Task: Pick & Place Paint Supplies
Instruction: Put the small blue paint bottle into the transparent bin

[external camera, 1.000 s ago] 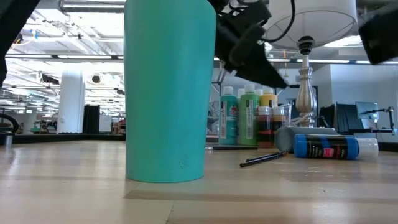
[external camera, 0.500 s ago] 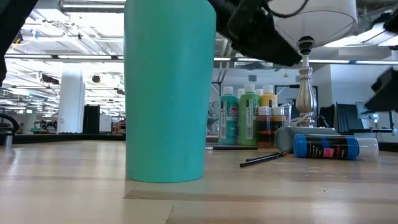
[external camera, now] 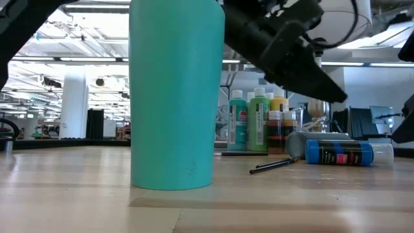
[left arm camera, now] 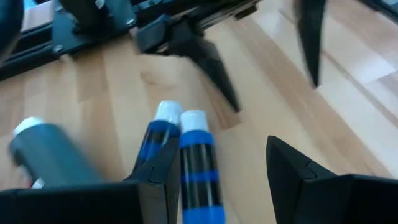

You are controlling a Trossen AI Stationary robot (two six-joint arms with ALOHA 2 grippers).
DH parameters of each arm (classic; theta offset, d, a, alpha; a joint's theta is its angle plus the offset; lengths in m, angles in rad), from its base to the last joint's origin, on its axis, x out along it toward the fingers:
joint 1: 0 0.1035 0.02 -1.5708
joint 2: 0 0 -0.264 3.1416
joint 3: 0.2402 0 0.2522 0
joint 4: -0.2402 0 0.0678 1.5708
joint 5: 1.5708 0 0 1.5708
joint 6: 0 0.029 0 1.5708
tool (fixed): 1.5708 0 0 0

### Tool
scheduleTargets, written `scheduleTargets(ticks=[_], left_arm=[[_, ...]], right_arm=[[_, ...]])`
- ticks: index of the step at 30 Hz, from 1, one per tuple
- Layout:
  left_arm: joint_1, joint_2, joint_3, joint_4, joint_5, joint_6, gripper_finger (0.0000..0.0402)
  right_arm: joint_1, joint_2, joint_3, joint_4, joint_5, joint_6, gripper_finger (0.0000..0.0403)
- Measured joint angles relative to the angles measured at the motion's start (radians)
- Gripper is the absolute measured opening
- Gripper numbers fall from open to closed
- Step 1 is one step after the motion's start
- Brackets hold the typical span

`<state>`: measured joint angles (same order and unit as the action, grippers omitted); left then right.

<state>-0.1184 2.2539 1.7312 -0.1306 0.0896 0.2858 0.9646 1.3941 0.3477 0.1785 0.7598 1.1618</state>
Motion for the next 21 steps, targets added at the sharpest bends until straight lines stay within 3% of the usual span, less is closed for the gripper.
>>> scheduleTargets(ticks=[11,21], left_arm=[[-0.008,0.122,0.093,-0.011,0.005,0.009,0.0131],[0.010,0.119,0.094,-0.003,-0.021,0.004,0.0131]], right_arm=[[0.004,0.000,0.000,-0.010,0.006,0.010,0.0297],[0.003,0.000,0.000,-0.022,0.027,0.009,0.0297]])
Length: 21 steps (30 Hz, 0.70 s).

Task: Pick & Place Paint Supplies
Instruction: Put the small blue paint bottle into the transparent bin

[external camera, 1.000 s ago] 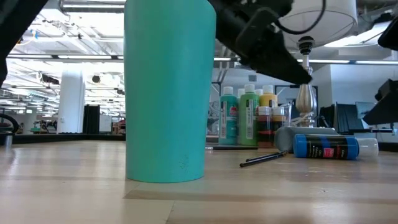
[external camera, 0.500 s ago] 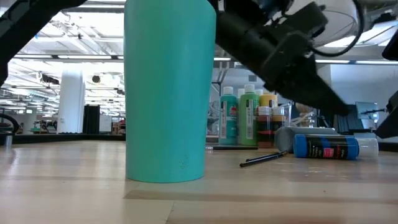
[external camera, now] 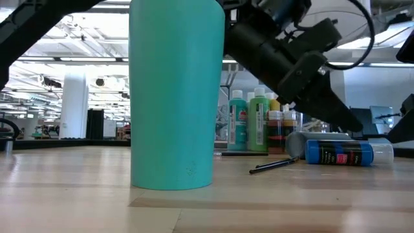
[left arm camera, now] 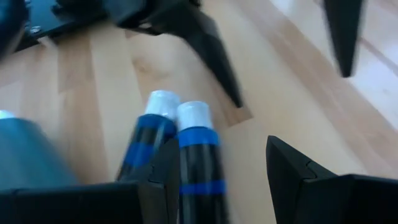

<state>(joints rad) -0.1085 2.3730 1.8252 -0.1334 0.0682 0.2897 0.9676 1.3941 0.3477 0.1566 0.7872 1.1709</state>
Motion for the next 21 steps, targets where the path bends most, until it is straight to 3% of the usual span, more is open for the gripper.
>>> scheduleTargets(ticks=[21], left_arm=[[0.005,0.027,-0.004,-0.024,0.015,-0.036,0.0131]], right_arm=[[0.000,0.000,0.000,0.001,0.000,0.000,0.0297]])
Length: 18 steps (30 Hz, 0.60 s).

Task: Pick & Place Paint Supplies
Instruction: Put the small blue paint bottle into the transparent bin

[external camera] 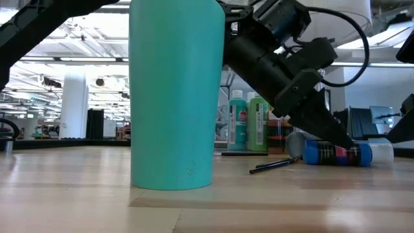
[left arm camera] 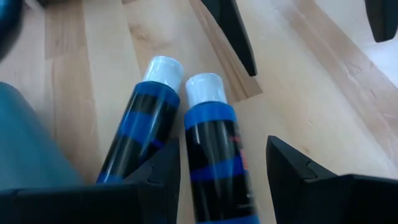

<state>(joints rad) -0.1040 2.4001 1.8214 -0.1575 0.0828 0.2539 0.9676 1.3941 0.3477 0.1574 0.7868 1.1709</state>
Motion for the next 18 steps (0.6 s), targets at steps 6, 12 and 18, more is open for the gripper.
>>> scheduleTargets(ticks=[6,12,18], left_arm=[[0.002,0.000,0.000,-0.040,-0.006,-0.006,0.0129],[-0.002,-0.002,-0.011,-0.104,-0.014,-0.005,0.0100],[-0.002,-0.005,-0.011,-0.149,-0.032,-0.005,0.0075]], right_arm=[[0.000,0.000,0.000,0.001,0.000,0.000,0.0297],[0.000,0.000,0.000,0.001,0.000,0.000,0.0297],[0.000,0.000,0.000,0.000,0.000,0.000,0.0297]])
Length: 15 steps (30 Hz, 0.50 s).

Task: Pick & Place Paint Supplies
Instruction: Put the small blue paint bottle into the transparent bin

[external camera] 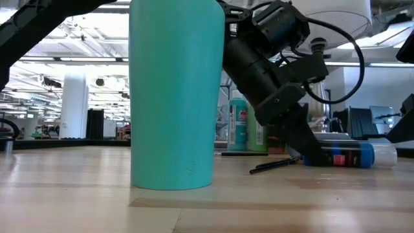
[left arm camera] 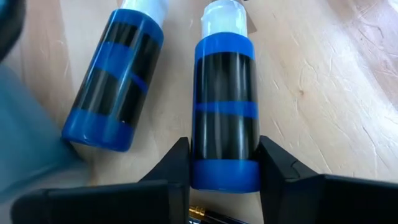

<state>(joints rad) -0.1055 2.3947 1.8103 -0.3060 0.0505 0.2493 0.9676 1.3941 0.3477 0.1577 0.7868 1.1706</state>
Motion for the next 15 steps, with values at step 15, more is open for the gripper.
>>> scheduleTargets(ticks=[15], left_arm=[[-0.005,-0.042,-0.002,-0.125,-0.027,0.001,0.0079]], right_arm=[[0.000,0.000,0.000,0.002,0.000,-0.002,0.0297]])
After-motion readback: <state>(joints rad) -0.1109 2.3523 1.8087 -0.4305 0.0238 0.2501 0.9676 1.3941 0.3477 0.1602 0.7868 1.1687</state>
